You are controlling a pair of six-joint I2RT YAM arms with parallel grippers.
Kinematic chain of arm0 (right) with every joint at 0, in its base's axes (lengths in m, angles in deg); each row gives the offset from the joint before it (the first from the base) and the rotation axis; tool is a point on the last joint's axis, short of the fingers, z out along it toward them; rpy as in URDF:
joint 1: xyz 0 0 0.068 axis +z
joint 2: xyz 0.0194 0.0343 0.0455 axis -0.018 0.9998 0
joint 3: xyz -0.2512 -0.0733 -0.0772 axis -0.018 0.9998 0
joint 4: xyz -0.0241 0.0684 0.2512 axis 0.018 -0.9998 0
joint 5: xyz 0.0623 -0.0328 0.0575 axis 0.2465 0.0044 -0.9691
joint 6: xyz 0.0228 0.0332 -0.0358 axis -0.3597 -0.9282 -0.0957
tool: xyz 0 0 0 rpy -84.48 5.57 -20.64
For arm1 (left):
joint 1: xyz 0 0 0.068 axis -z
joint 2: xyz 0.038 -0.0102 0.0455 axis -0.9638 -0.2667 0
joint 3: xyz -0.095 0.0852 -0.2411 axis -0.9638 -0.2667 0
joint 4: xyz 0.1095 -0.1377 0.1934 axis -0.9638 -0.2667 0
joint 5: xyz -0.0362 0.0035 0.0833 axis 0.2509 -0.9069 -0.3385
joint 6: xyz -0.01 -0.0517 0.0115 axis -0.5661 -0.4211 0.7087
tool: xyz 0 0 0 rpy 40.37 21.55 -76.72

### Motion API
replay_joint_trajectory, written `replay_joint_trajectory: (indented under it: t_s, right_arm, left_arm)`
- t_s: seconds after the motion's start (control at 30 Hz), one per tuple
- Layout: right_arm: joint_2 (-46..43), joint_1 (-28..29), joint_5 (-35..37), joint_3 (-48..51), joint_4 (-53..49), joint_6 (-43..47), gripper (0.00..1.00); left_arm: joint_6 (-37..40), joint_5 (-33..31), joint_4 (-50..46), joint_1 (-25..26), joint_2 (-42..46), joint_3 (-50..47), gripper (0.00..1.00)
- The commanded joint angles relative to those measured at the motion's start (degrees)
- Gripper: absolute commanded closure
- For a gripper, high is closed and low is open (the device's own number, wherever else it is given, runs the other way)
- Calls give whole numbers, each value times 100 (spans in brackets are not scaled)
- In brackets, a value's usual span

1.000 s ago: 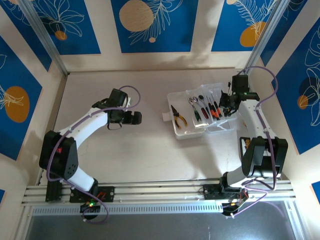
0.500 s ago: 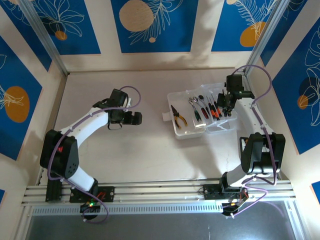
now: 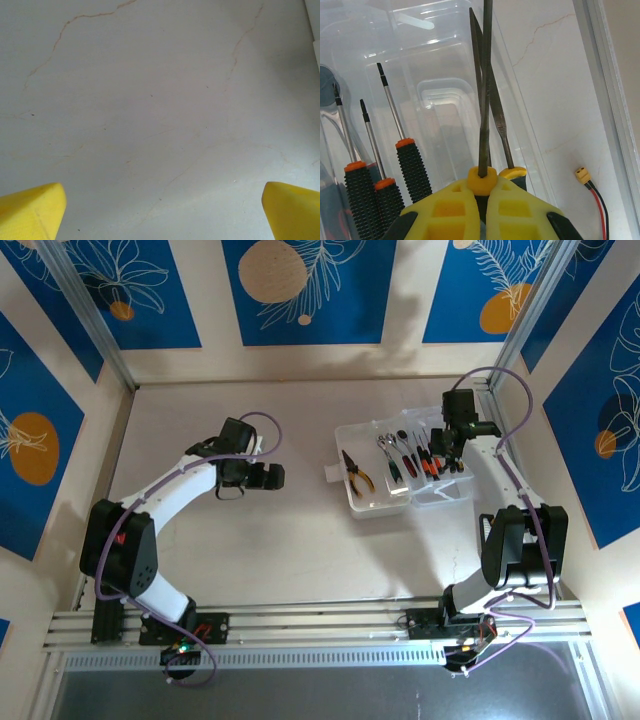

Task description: Pack the tool kit

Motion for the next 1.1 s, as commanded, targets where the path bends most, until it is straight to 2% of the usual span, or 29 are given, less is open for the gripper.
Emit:
replay_joint_trajectory:
  t_s: [0.0,0.23,0.57,0.67,0.83,0.9,1.07]
  right_arm:
    - [90,35,21,-127,-72,80,100]
    - [75,37,-35,-148,-120,31,88]
    - [-360,37,-117,-210,-285,-68,55]
    - [-651,-26,-348,-188,-394,-283,41]
    - [-1506,-361,-938,267,-532,-1261,0]
    - [-1868,-570,-915,511,-664,-1685,1]
    - [-2823,-1364,-1667,1344,-700,-2536,1]
  left_arm:
    - [120,95,58,-46,57,-75,0]
    - [122,89,65,-38,83,-102,0]
    - [141,109,72,-47,32,-88,0]
    - [141,129,97,-43,-16,-58,0]
    - [141,222,157,-30,-224,102,0]
    - [141,252,185,2,-332,189,0]
    - [155,284,279,141,-663,479,0]
